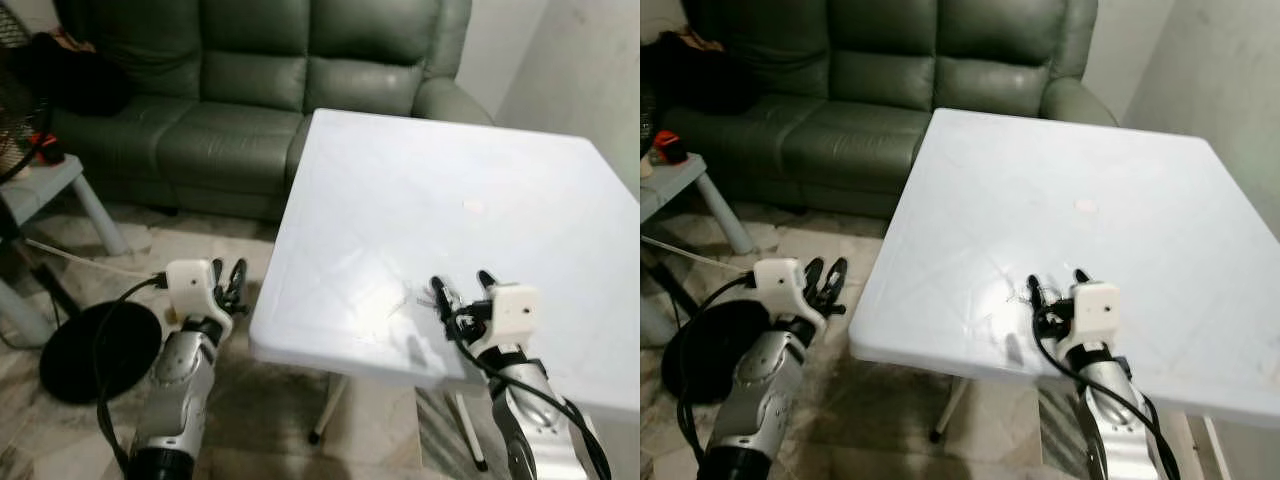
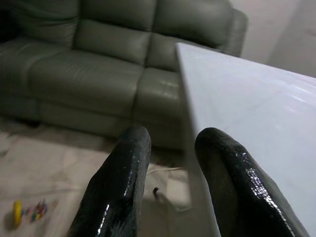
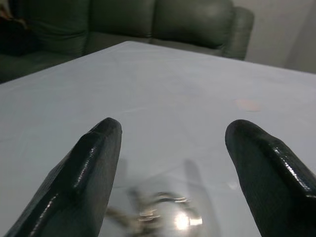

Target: Hang keys on a hook

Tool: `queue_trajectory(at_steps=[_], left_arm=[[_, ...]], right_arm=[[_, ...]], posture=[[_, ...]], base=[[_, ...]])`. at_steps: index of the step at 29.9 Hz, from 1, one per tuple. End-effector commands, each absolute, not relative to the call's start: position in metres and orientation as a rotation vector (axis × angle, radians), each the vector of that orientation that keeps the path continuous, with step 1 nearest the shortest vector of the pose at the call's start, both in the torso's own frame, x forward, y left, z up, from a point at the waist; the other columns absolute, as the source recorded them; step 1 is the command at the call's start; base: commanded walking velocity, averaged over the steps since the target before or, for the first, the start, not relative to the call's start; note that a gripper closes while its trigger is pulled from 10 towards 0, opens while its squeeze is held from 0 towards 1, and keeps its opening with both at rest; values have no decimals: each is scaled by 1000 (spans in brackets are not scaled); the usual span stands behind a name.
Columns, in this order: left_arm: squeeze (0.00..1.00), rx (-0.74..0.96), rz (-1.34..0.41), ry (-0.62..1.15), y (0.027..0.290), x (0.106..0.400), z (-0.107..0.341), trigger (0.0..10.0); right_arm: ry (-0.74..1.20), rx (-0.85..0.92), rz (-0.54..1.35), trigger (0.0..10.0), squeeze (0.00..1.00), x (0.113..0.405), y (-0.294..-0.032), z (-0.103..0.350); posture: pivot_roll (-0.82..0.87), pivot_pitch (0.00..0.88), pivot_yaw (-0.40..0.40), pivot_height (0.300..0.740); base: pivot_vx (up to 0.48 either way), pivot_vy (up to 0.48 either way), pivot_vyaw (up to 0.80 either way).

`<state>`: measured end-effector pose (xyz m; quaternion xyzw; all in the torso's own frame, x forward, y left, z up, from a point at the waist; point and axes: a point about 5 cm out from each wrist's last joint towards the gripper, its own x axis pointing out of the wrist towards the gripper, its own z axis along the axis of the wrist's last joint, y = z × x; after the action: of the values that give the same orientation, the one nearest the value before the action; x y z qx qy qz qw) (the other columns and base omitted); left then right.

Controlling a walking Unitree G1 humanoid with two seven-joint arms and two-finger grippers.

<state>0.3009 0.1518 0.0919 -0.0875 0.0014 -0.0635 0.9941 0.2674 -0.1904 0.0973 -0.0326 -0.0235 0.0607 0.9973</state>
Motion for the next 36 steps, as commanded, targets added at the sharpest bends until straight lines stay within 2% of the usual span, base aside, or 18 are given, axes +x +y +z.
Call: queue_trajectory(at_steps=[1, 12, 17, 24, 36], left_arm=[[0, -163, -186, -7, 136, 299, 94, 10000], [0, -86, -260, -15, 122, 287, 88, 10000], [0, -72, -355, -34, 111, 278, 90, 10000], [0, -29, -416, -44, 105, 272, 91, 10000], [0, -11, -484, -44, 95, 261, 91, 10000]], right_arm=[[-17, -99, 125, 10000, 0, 264, -197, 96], [38, -152, 228, 10000, 0, 265, -194, 92], [84, -149, 395, 10000, 0, 258, -182, 92], [104, -104, 486, 10000, 0, 252, -167, 93], [230, 77, 203, 10000, 0, 260, -145, 86]], posture=[[69, 0, -54, 740], [72, 0, -64, 740], [75, 0, -74, 740], [78, 5, -78, 740], [86, 22, -73, 740]], base=[[0, 0, 0], [0, 0, 0], [0, 0, 0], [0, 0, 0], [0, 0, 0]])
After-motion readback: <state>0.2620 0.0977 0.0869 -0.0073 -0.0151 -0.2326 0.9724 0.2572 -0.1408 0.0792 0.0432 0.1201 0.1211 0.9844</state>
